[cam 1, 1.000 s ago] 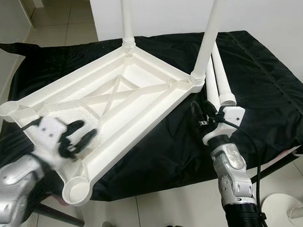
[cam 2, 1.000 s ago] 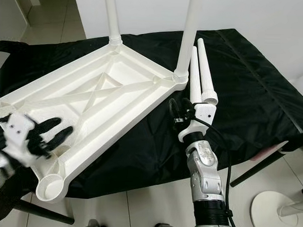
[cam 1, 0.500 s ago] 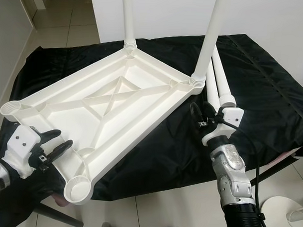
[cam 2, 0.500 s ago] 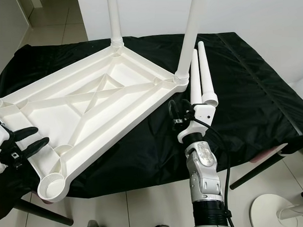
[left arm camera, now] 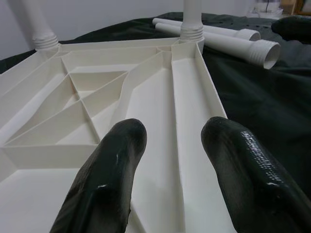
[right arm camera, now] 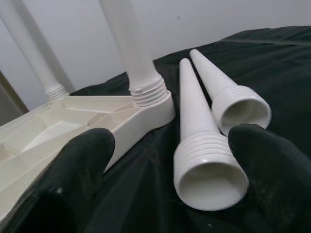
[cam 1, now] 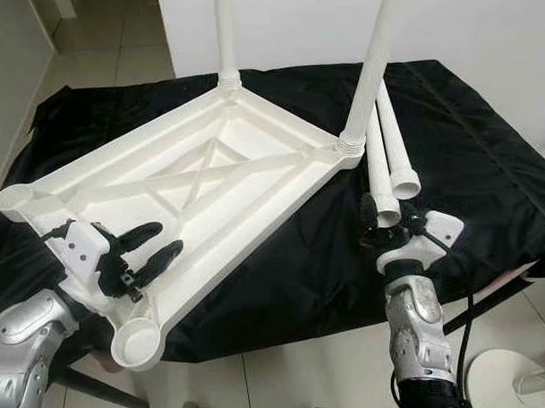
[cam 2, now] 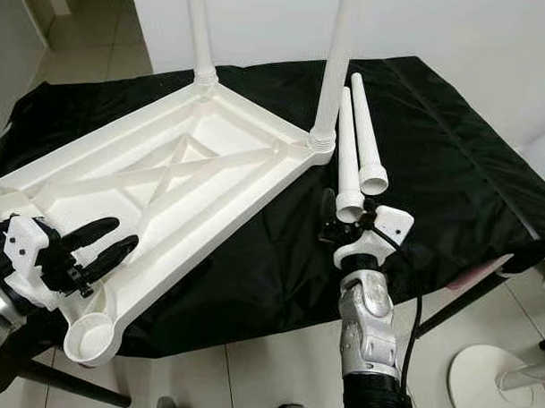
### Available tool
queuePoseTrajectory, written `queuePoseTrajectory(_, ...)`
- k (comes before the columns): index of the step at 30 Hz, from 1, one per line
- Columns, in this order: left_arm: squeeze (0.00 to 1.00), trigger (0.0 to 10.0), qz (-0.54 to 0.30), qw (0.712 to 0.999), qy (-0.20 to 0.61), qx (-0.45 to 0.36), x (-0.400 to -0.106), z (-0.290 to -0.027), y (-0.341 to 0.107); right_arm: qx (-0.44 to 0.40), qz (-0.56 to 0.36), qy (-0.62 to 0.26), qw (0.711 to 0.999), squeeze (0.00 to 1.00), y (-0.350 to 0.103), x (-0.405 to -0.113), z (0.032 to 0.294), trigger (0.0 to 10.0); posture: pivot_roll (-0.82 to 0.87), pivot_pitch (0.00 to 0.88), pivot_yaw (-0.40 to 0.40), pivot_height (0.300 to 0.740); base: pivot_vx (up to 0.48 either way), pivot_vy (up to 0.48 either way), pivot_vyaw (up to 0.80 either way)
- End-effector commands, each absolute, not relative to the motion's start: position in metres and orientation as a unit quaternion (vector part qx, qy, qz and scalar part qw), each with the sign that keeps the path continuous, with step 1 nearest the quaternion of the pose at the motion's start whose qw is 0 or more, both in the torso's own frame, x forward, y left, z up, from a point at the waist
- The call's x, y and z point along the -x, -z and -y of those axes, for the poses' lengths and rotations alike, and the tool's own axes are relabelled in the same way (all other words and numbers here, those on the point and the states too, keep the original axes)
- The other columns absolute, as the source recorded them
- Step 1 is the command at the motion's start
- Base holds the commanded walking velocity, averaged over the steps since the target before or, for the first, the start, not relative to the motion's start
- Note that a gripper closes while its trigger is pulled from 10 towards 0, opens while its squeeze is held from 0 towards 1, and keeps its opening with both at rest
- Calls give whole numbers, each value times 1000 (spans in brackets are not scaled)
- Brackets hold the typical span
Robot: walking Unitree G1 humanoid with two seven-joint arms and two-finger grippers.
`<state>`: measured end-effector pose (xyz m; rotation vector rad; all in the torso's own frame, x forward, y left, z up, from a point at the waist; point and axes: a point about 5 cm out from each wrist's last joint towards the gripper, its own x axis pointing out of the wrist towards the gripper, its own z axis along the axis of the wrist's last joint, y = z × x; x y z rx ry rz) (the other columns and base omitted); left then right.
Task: Building children table
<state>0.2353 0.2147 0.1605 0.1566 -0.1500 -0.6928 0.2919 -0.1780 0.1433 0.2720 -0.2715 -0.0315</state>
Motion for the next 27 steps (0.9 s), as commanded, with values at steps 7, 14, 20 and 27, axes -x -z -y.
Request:
queuePoseTrajectory(7, 0, 10000, 83, 937, 333, -63, -237, -201, -165, -144, 114, 15, 983, 0, -130, -282, 169, 10000, -11, 115, 45, 740, 0, 0, 0)
queuePoseTrajectory(14, 0, 10000, 78, 917, 368, -135, -243, -192, -160, -147, 117, -16, 982, 0, -134, -283, 158, 10000, -13, 119, 47, 740, 0, 0, 0)
queuePoseTrajectory(20, 0, 10000, 70, 915, 370, -145, -247, -195, -160, -138, 119, -22, 983, 0, -136, -281, 160, 10000, -19, 122, 49, 740, 0, 0, 0)
queuePoseTrajectory(27, 0, 10000, 74, 914, 374, -141, -248, -189, -160, -154, 108, -14, 982, 0, -131, -281, 162, 10000, -21, 124, 51, 740, 0, 0, 0)
